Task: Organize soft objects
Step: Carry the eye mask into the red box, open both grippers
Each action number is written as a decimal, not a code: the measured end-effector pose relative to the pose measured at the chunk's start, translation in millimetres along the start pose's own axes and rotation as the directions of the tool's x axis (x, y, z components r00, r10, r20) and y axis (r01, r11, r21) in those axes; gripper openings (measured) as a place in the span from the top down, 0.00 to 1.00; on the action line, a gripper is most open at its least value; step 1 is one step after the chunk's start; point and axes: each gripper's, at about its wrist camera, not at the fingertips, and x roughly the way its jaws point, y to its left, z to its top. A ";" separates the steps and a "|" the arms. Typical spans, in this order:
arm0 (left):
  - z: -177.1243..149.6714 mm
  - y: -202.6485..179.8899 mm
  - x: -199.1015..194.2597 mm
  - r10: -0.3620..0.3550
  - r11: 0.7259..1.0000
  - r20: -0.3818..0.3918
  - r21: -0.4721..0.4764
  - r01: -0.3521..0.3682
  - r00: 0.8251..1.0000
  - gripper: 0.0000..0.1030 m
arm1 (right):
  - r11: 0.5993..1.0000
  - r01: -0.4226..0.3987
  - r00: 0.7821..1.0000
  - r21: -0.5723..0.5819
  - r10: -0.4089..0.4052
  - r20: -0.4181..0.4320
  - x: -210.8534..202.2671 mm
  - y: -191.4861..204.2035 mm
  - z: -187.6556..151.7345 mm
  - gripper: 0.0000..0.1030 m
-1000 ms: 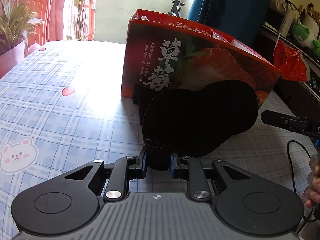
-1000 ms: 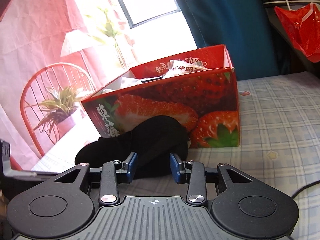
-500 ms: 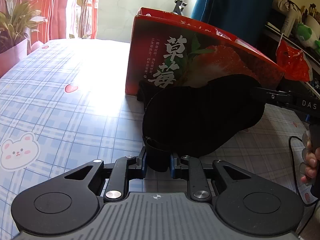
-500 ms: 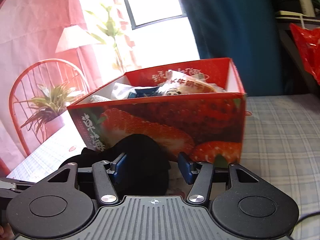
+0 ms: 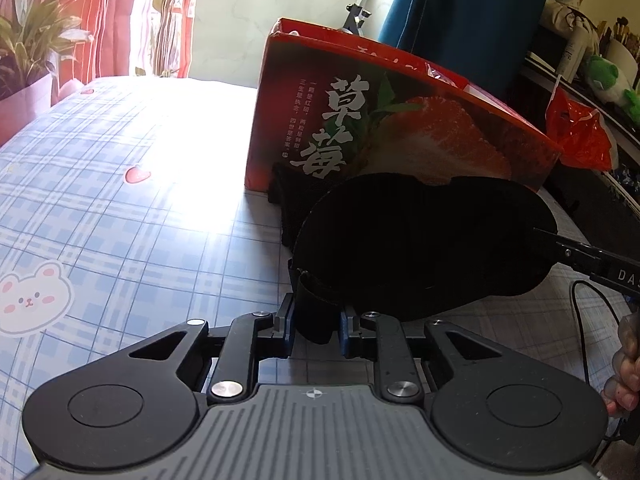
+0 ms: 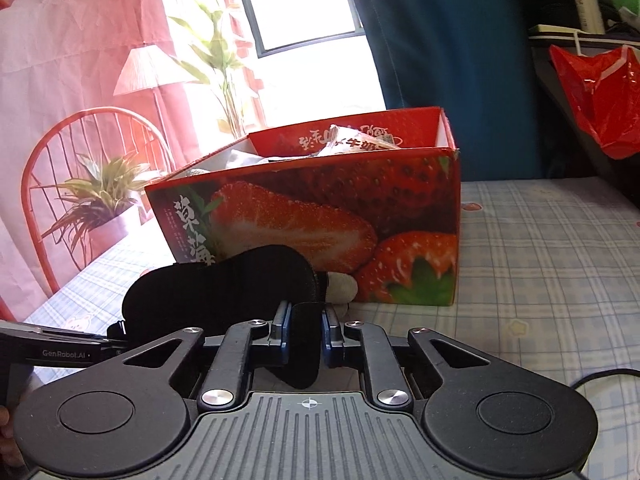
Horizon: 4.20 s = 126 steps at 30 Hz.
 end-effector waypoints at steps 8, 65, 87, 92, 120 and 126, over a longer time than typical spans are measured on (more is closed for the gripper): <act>4.1 -11.7 -17.6 -0.024 0.998 0.071 0.064 0.019 0.997 0.88 | 0.998 0.008 0.999 -0.059 -0.005 0.042 -8.8 12.4 7.1 0.90; 181.8 -27.2 7.4 -0.051 0.998 0.211 0.050 0.042 0.976 0.92 | 0.986 0.069 0.988 -0.149 -0.047 0.147 43.1 -2.0 168.5 0.90; 203.7 -22.6 60.0 -0.012 0.997 0.101 0.071 0.005 0.995 0.92 | 0.993 0.106 0.994 -0.043 -0.106 0.000 112.9 -42.9 179.1 0.90; 203.8 -23.9 63.9 -0.007 0.997 0.094 0.076 0.000 0.996 0.92 | 0.991 0.132 0.990 -0.026 -0.133 -0.046 127.3 -43.6 176.8 0.90; 169.7 -48.6 -6.2 0.039 0.988 0.165 0.138 -0.063 0.986 0.08 | 0.972 0.165 0.986 -0.167 -0.167 0.003 61.7 8.8 148.1 0.05; 151.0 -54.2 -21.3 0.052 0.987 0.160 0.140 -0.075 0.986 0.00 | 0.970 0.152 0.988 -0.188 -0.150 0.024 41.4 20.2 132.0 0.01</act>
